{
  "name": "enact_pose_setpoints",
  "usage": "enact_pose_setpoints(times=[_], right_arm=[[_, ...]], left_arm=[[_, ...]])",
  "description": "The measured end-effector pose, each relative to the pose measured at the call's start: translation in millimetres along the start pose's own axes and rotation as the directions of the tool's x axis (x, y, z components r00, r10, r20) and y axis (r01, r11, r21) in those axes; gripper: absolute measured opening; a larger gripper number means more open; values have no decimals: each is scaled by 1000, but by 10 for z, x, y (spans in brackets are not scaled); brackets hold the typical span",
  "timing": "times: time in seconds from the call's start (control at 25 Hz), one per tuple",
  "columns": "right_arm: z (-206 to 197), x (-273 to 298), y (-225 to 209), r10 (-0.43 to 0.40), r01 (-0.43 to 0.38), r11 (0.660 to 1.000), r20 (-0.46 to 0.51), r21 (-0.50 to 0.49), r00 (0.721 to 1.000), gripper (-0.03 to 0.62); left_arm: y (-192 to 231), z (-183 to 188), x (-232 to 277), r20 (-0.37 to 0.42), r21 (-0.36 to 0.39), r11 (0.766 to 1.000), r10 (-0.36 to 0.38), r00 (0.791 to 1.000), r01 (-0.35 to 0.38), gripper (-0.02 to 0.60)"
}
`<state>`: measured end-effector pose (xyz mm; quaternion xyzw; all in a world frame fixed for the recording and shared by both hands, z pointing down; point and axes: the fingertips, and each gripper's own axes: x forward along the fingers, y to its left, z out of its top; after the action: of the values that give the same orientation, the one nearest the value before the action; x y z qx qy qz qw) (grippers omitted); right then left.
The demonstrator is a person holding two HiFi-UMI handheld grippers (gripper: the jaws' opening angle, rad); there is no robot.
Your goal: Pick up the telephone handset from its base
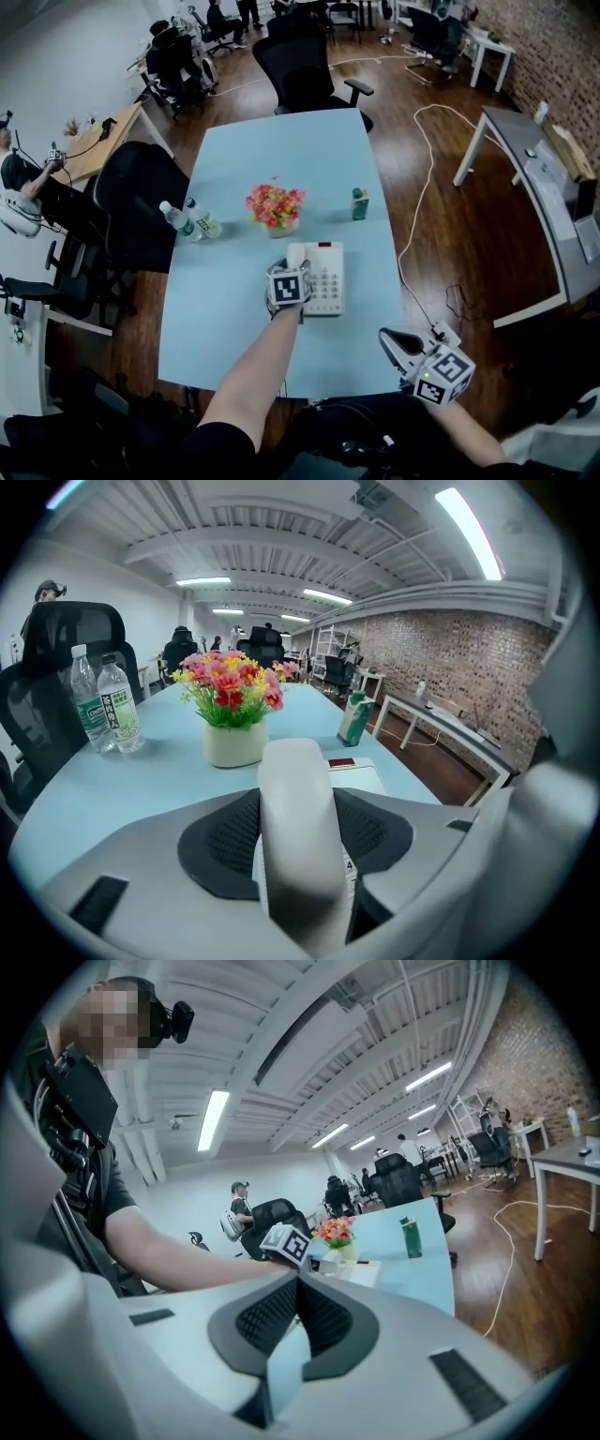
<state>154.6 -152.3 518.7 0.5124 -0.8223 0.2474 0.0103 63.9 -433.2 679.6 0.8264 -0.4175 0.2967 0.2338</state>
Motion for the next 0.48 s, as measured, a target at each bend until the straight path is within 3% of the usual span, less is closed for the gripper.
enact_pose_setpoints(times=[0.24, 0.48], right_arm=[[-15, 124, 281, 55, -55, 998, 3, -26, 998, 18], [-56, 290, 632, 108, -107, 993, 16, -45, 994, 18]], left_arm=[[-82, 298, -630, 169, -41, 991, -121, 978, 130, 236], [-104, 372, -1562, 322, -27, 968, -229, 919, 251, 235]])
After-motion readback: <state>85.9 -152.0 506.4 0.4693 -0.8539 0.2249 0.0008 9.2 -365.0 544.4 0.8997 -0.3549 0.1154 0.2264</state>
